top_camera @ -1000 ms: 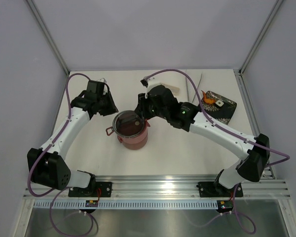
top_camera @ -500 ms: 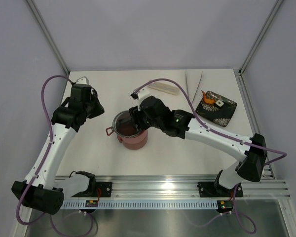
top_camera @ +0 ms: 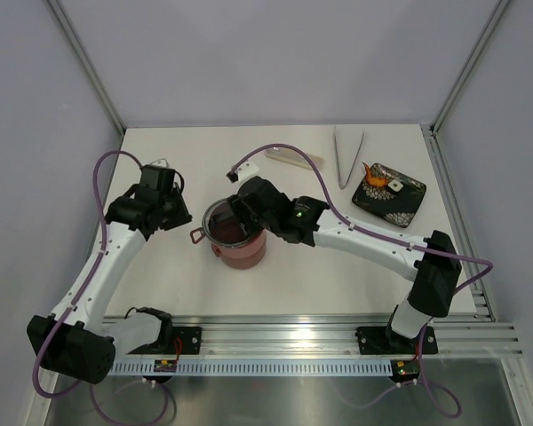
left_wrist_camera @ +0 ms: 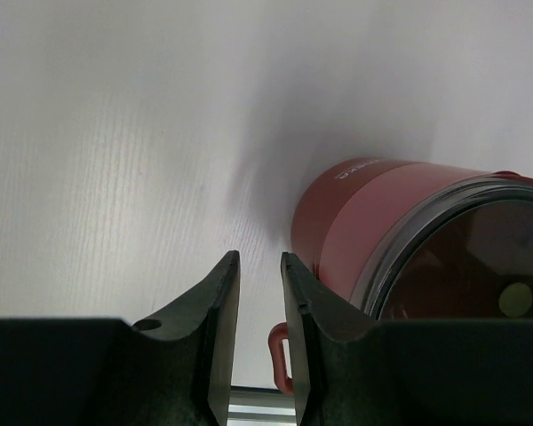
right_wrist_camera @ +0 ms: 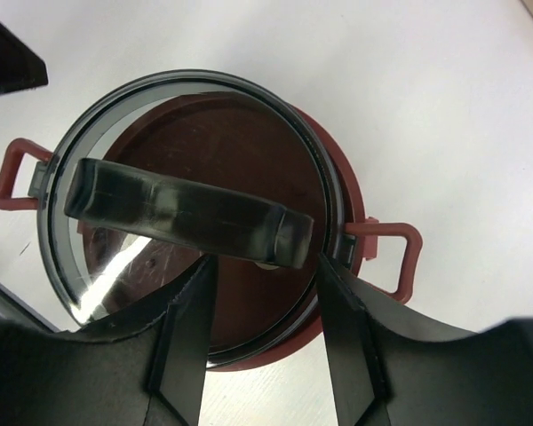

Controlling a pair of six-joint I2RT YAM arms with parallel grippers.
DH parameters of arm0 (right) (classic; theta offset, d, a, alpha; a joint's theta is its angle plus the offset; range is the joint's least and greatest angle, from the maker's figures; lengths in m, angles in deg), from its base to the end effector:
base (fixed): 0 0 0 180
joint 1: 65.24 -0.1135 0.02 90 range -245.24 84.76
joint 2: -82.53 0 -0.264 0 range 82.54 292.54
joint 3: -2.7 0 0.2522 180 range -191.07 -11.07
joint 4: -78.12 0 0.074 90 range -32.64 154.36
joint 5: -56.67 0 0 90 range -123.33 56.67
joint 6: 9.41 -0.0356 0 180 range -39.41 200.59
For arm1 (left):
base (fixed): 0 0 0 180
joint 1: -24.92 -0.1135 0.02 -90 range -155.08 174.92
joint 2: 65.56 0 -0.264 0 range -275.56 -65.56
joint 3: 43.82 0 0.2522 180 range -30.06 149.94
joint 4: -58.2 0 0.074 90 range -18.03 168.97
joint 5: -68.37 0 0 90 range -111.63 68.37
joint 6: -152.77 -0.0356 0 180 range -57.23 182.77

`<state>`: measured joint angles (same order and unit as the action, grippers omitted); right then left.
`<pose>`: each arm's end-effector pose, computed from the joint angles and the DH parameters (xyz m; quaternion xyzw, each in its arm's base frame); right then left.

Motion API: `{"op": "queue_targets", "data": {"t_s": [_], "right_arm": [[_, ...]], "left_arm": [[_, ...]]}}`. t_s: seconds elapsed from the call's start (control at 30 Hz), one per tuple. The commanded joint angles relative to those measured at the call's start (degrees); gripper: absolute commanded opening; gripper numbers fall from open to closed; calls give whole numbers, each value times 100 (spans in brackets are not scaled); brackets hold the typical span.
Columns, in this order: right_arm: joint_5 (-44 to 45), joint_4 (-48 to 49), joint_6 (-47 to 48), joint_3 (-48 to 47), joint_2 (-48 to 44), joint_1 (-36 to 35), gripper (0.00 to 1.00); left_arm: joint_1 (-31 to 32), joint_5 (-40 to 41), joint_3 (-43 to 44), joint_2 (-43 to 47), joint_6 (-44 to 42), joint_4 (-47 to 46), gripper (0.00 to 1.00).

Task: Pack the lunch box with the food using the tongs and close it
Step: Adjust the box lid on the packing box.

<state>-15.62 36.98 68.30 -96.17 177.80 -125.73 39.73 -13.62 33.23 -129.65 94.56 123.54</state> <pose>0.1974 0.3267 0.3265 -0.2998 0.8369 0.1479 0.4335 0.2112 -0.0507 0.3210 -0.1617 0.9306 -0.0665 0.3216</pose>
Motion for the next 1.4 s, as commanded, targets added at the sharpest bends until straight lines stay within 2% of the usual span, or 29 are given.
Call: {"op": "queue_targets", "data": {"t_s": [0.0,0.33,1.03,1.37], "right_arm": [[434,-4,148,-349,115,-42,55],[918,-162,-36,-472,186,-33,53],[549,22,-159,-217,-535,-191,51],[645,-66,-28,-586,-158,-200,53]], "left_arm": [[66,-221,-88,81,90,-174,28],[136,-660,-255,20,178,-411,28],[233,-1038,-247,-252,196,-710,28],[312,-1021,-150,-340,205,-728,28]]}}
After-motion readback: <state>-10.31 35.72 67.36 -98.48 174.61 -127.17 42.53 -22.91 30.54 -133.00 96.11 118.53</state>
